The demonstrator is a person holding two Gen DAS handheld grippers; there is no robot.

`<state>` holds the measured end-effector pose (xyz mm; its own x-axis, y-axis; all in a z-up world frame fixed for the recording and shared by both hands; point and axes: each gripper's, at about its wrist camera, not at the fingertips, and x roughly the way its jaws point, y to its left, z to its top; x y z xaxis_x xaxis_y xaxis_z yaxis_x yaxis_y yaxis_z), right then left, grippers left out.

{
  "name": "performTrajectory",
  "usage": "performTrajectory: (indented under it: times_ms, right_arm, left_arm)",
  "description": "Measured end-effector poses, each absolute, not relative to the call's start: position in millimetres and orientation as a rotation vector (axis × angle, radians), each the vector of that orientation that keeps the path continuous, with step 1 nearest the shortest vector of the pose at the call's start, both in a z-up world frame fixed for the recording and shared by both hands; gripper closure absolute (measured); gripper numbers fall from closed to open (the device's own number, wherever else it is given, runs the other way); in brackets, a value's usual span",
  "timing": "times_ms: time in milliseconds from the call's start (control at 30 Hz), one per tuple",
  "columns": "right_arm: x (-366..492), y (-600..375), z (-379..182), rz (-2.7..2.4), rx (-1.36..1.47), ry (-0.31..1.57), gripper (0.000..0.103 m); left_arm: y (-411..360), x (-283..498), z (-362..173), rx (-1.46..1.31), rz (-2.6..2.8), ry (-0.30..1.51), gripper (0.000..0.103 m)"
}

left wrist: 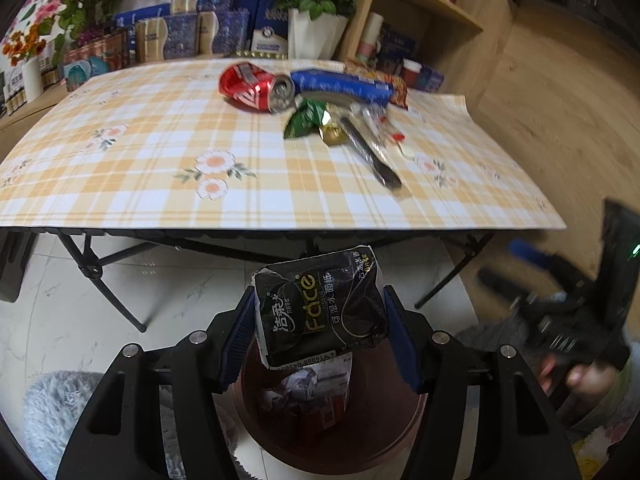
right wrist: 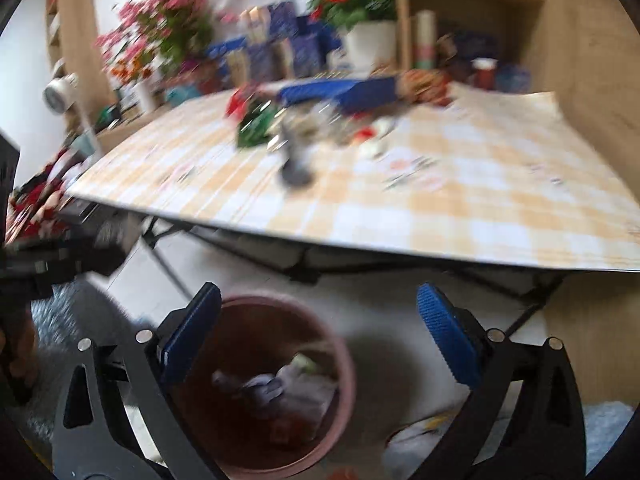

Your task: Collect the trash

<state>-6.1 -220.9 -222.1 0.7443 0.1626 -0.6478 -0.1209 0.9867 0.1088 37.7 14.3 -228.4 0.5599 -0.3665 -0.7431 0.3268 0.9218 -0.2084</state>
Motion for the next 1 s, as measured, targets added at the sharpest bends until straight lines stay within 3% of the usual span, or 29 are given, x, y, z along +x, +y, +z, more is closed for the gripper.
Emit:
performTrajectory:
  times_ms: [533, 667, 800, 1000]
  right_arm:
    - [-9, -269, -219, -0.076, 0.161, 0.692, 0.006]
    - [-9, -268, -219, -0.082, 0.140, 0.692, 0.006]
    - [-9, -267, -220, -0.085, 0.129, 0.686, 0.006]
    - [-8, -266, -223, -0.085, 0.125, 0.701, 0.006]
  left_arm:
    - [-21, 53, -276, 0.056, -0.480, 1.097, 0.041]
    - [-25, 53, -281, 0.062, -0.500, 1.124, 0.037]
    - [-25, 54, -282, 0.062, -0.499, 1.132, 0.024]
    - [-18, 53, -271, 0.031, -0.481, 1.079, 0.022]
